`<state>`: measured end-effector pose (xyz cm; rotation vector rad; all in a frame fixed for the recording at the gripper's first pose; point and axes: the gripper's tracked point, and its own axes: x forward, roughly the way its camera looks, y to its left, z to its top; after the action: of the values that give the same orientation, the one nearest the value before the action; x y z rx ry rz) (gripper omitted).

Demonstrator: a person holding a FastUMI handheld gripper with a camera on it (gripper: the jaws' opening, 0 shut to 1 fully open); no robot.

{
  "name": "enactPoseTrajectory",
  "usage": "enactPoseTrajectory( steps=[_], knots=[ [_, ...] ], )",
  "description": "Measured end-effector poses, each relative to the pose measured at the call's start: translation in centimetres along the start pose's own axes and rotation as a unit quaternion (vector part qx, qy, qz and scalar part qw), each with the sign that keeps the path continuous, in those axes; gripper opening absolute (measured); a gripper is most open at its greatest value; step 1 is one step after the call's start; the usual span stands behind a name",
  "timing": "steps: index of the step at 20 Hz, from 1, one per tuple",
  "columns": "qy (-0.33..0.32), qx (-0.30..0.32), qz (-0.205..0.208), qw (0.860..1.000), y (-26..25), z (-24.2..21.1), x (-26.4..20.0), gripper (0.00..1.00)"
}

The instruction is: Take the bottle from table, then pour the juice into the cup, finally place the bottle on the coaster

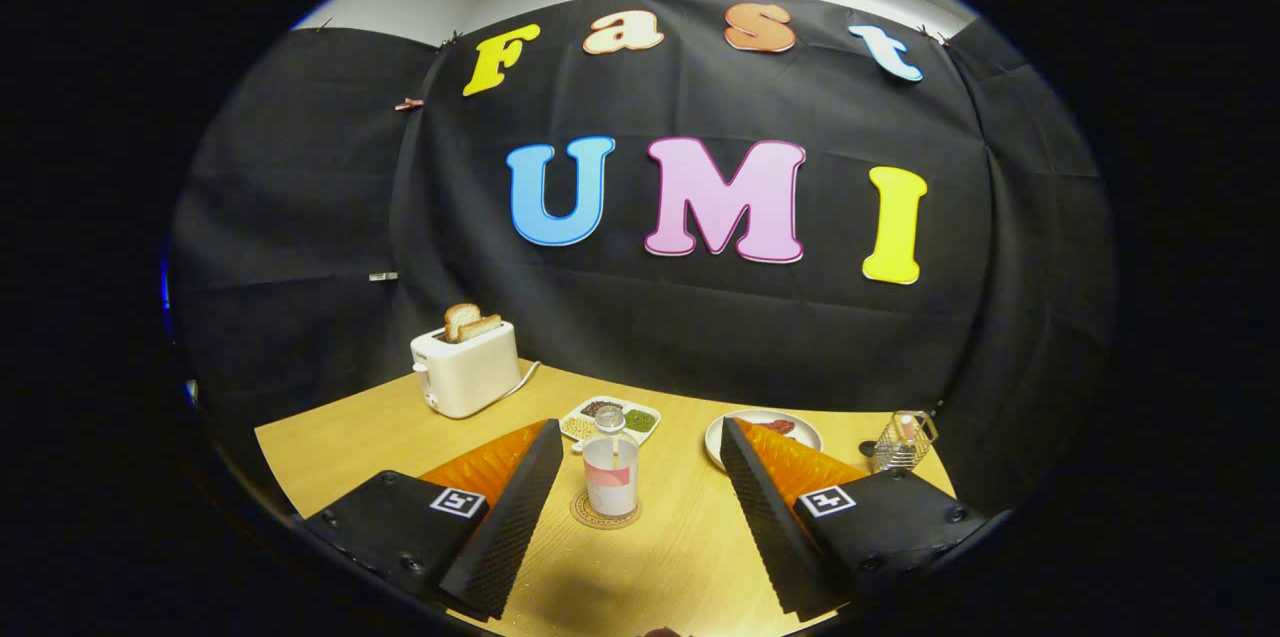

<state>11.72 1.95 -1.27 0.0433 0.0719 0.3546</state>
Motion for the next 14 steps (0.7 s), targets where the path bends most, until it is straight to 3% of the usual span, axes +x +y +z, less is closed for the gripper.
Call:
enactPoseTrajectory(
  steps=[5,9,14],
  knots=[
    [-0.013,0.015,-0.066,0.998,-3.1,3.6,-6.4,0.97],
    [0.003,0.020,-0.142,0.990,-5.9,3.5,-11.8,0.97],
    [0.014,0.025,-0.188,0.982,-6.8,2.4,-17.2,0.97]
  ],
)
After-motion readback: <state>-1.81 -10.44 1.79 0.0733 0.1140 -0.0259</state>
